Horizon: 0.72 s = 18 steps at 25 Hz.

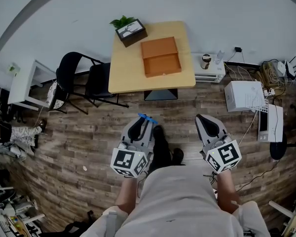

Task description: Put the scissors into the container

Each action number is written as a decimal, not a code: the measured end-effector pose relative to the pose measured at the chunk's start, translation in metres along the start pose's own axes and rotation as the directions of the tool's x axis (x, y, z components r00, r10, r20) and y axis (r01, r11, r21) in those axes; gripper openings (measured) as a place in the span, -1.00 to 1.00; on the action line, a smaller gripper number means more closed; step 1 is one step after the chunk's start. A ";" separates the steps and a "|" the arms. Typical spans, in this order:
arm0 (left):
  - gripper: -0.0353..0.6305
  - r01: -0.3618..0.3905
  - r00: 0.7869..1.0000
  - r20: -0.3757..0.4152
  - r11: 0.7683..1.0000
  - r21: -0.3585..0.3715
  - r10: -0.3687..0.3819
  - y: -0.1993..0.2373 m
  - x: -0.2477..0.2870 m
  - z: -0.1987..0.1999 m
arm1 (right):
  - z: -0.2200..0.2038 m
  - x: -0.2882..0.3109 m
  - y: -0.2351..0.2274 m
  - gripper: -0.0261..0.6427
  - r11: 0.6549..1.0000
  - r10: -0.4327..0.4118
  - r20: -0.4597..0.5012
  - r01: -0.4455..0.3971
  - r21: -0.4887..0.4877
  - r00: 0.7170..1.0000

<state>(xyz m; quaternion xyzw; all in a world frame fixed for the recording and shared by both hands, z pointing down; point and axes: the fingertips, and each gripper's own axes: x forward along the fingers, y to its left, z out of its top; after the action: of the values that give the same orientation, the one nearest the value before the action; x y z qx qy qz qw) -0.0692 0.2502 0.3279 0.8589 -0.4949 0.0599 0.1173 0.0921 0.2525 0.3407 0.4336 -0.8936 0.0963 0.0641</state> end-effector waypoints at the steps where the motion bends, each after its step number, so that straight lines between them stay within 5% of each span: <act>1: -0.66 0.001 1.000 -0.003 1.000 -0.001 -0.001 0.004 0.003 0.000 | 0.000 0.005 -0.001 -0.93 1.000 0.000 -0.004 0.000 -0.001 1.000; 18: -0.66 0.039 0.999 -0.014 0.999 -0.007 -0.039 0.087 0.088 0.029 | 0.033 0.112 -0.047 -0.93 1.000 -0.019 -0.033 0.019 -0.011 0.999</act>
<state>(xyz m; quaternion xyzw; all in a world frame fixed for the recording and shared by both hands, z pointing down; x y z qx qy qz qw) -0.1006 0.1272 0.3316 0.8676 -0.4773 0.0620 0.1248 0.0587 0.1308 0.3359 0.4400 -0.8888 0.0979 0.0823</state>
